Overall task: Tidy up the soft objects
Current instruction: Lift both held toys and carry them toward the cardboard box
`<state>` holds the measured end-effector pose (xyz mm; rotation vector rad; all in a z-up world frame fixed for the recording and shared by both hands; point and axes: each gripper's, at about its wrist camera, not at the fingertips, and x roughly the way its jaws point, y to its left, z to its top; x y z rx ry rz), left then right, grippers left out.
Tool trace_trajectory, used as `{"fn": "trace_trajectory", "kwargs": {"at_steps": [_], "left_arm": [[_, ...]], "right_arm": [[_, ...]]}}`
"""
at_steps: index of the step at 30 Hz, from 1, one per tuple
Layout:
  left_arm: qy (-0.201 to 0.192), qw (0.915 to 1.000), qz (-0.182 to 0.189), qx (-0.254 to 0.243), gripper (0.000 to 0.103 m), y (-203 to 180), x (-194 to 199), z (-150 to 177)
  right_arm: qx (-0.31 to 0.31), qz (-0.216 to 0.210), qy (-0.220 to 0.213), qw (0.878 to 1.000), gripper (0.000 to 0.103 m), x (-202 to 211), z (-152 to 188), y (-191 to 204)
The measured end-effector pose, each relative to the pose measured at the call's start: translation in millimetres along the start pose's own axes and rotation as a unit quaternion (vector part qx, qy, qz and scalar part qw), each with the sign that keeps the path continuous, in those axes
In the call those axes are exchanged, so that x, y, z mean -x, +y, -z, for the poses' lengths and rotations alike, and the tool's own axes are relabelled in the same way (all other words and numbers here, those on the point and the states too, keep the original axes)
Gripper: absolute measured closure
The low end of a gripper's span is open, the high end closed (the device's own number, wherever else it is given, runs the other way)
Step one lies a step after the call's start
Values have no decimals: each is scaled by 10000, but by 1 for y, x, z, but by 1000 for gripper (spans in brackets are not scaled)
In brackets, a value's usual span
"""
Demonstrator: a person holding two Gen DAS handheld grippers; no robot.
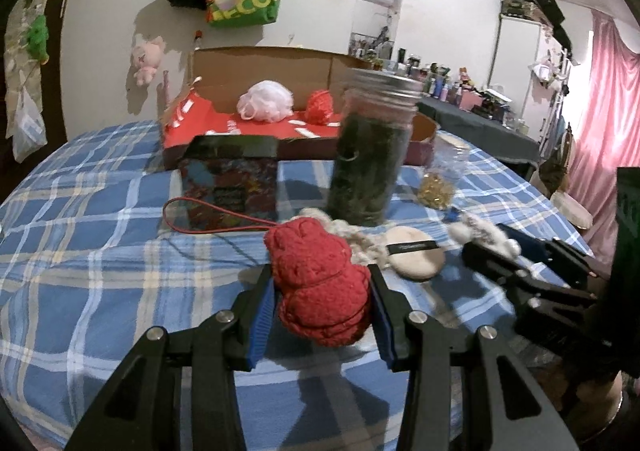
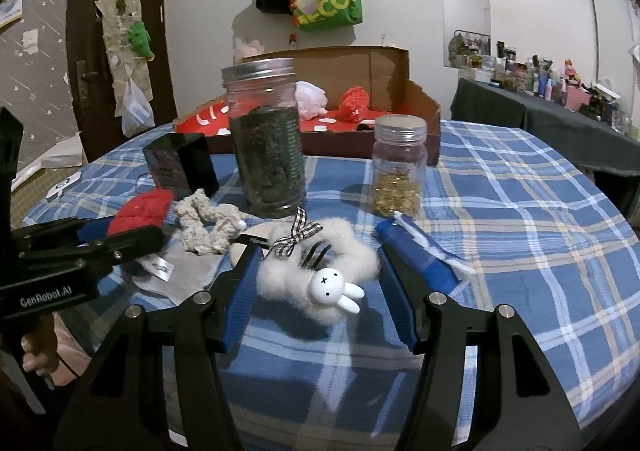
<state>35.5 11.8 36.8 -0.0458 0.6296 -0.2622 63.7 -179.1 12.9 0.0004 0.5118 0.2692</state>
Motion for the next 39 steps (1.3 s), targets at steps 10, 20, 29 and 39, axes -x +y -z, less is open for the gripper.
{"fn": "trace_trajectory", "kwargs": {"at_steps": [10,20,29,39], "left_arm": [[97,9987,-358,339,57,36,6,-3],[253,9954,-655,658,57,78,7,-14],[434,9951,-781,434,57,104,-11,-34],[594,9973,-425,-28,57,127,-33,-65]], "right_arm": [[-1,336,-20,9994,46,5,-6,-19],[-82,588,132,9982,46,4,-17,-43],[-183,670,397,9968,46,-14,-39,-69],[-135,425,693,9966,46,-44,-67,-105]]}}
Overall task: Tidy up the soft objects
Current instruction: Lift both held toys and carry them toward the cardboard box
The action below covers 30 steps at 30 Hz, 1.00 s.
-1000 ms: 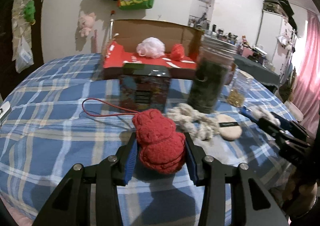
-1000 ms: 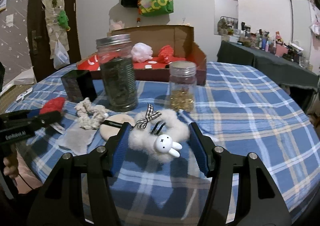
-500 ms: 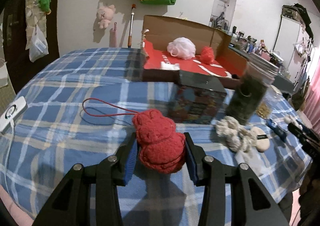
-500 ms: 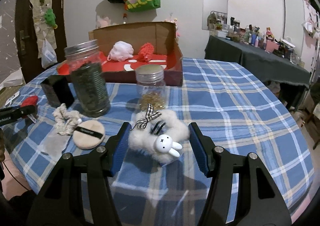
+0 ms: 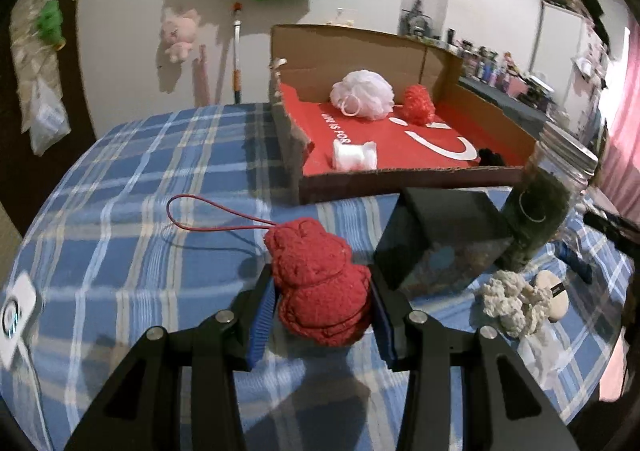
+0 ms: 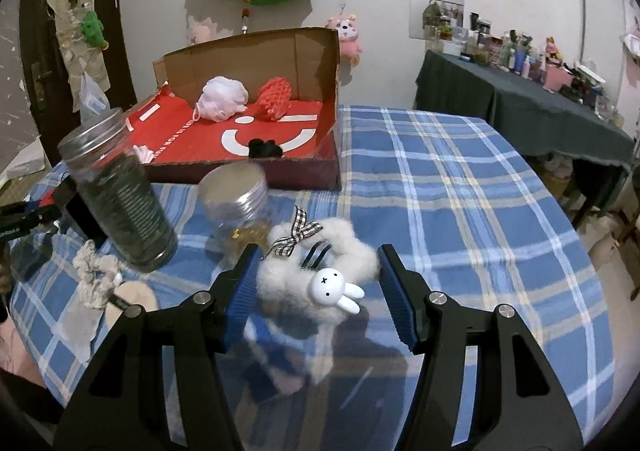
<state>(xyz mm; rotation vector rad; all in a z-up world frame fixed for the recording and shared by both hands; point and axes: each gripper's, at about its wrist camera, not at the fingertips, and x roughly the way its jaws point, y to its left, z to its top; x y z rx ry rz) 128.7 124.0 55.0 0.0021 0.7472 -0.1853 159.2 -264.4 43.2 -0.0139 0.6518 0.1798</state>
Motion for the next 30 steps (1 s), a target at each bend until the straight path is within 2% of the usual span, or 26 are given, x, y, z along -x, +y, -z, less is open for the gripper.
{"fn": "trace_trajectory", "kwargs": {"at_steps": [3,13,22,30], "left_arm": [[-10,9996,81,-272,57,0,-4,-8],[23,9966,151,-811,57,-1,-13,-26],[-2,9940,328,-1042,57,-2,-15,-37],[-82,9917,541,-1167,57,-7,-12,-53]], "right_arm": [[110,-198,14,9997,46,-7,-9,-5],[769,-171,-33,9969,46,-19,-29,-6],[1128,-57,-42,9936,46,-26,-40,-9],[1402,-231,-135,9898,46,-29,-54,-5]]}}
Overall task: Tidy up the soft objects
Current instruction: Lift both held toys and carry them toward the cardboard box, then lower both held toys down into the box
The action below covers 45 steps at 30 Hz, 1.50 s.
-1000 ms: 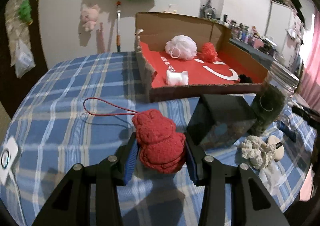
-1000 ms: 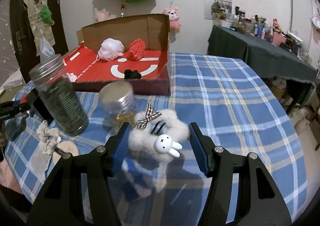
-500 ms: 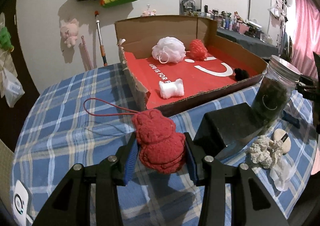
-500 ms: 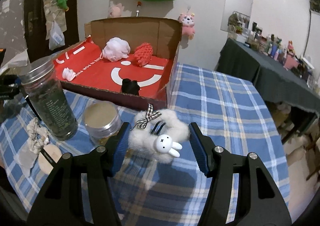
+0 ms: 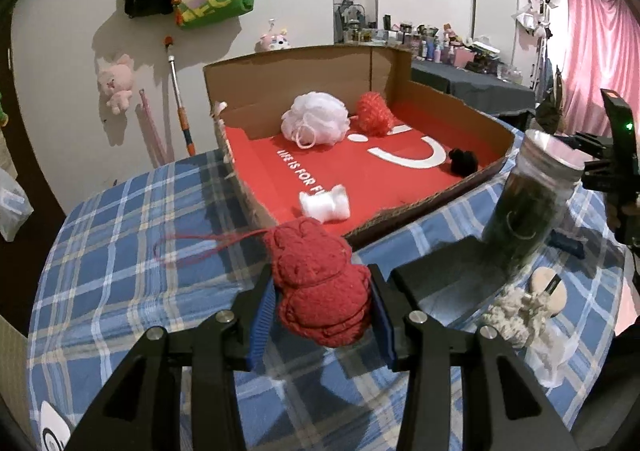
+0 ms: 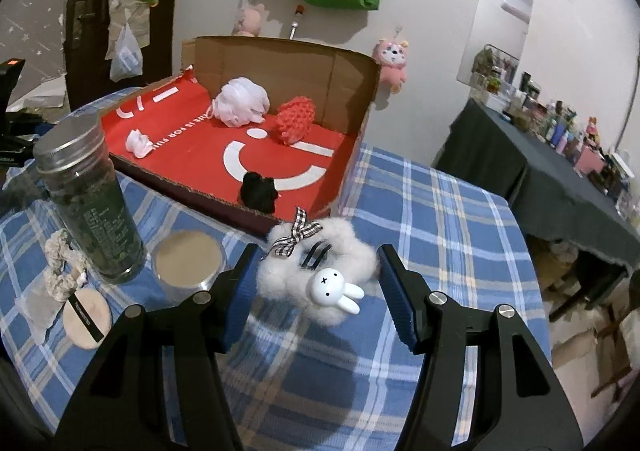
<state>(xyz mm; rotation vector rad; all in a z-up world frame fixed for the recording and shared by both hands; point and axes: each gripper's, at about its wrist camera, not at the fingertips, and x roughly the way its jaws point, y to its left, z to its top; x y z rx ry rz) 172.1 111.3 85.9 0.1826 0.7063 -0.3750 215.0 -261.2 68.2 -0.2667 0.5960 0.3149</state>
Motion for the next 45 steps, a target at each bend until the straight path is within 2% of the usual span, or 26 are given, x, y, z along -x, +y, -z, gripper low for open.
{"fn": "trace_trajectory", "kwargs": {"at_steps": [12,16,24,31,34,40,45], "left_arm": [[-92,9992,315,-247,57,-12,-8,-41],[10,9979,584,-291,57,-22,-21,-65],[618,9930,933,-372,57,-45,-69,-101],[1149,9855,1234,-214,57,-57,-110,-121],[1309,9841,1169,-277,57,-62,-123,-126],[1571,9825,950,-307,57,-59,-148,-133],[1761,9821,633,-231,57,-45,-165,-135]], "right_arm": [[401,-629,-133,9971,46,-19,-45,4],[720,-966,-64,9927,46,-34,-66,17],[1438,-1778,341,9729,46,-72,-101,42],[1781,-2427,996,9484,46,-116,-115,52],[1823,-2487,1155,9442,46,-131,-121,55],[1734,-2320,1451,9461,46,-162,-130,57],[1521,-1773,1782,9558,46,-191,-132,52]]}}
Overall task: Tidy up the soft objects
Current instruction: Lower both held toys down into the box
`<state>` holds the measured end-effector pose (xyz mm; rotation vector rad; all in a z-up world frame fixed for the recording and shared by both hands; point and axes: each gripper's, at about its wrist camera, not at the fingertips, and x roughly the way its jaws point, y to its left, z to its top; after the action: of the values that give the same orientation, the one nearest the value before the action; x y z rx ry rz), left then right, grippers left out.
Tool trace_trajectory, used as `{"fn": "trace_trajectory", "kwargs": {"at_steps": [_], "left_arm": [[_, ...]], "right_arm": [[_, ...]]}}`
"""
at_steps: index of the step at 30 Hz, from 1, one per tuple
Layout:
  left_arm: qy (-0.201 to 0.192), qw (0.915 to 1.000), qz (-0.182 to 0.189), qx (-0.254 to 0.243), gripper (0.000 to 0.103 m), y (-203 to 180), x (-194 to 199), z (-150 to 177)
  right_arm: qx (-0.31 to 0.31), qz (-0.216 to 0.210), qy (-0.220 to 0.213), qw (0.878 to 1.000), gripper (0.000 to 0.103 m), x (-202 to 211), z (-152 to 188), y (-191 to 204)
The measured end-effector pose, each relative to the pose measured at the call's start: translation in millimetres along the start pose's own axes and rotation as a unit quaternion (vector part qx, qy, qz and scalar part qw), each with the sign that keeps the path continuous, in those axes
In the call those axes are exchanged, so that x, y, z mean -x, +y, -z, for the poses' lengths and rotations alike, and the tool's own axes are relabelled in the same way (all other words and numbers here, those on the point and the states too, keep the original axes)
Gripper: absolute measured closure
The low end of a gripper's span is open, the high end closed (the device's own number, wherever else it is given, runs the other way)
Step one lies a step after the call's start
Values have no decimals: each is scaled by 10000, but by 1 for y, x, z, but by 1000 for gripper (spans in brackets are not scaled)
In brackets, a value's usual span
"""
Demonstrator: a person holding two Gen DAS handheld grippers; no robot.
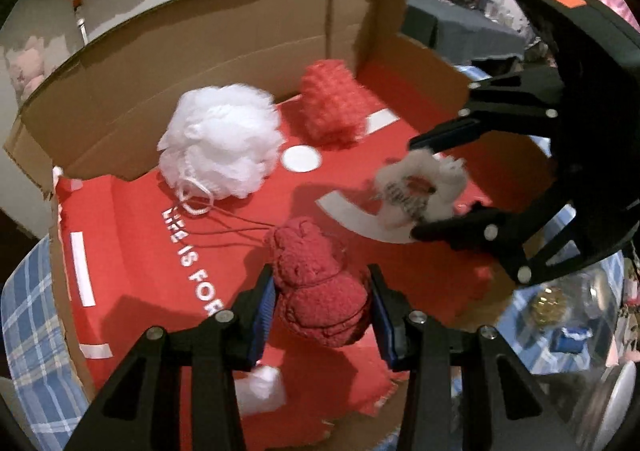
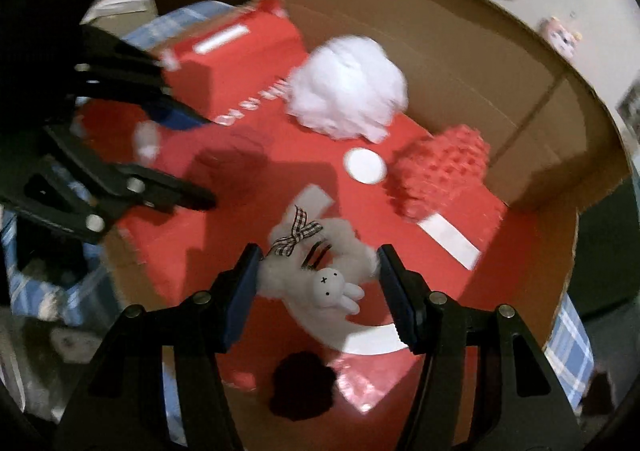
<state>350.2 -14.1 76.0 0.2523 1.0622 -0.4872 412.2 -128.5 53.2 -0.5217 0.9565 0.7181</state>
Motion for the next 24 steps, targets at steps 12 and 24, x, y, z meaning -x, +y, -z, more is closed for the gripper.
{"fn": "trace_trajectory", "kwargs": {"at_steps": [12,24], "left_arm": [[317,9963,-433,673,56,46,-19,2],[398,9927,-652,931,54,61,-25,1]], "right_arm": [[-1135,558,732,9893,46,-26,-1,-38],[-1147,980,848,9849,45,-31,-7,-41]]}}
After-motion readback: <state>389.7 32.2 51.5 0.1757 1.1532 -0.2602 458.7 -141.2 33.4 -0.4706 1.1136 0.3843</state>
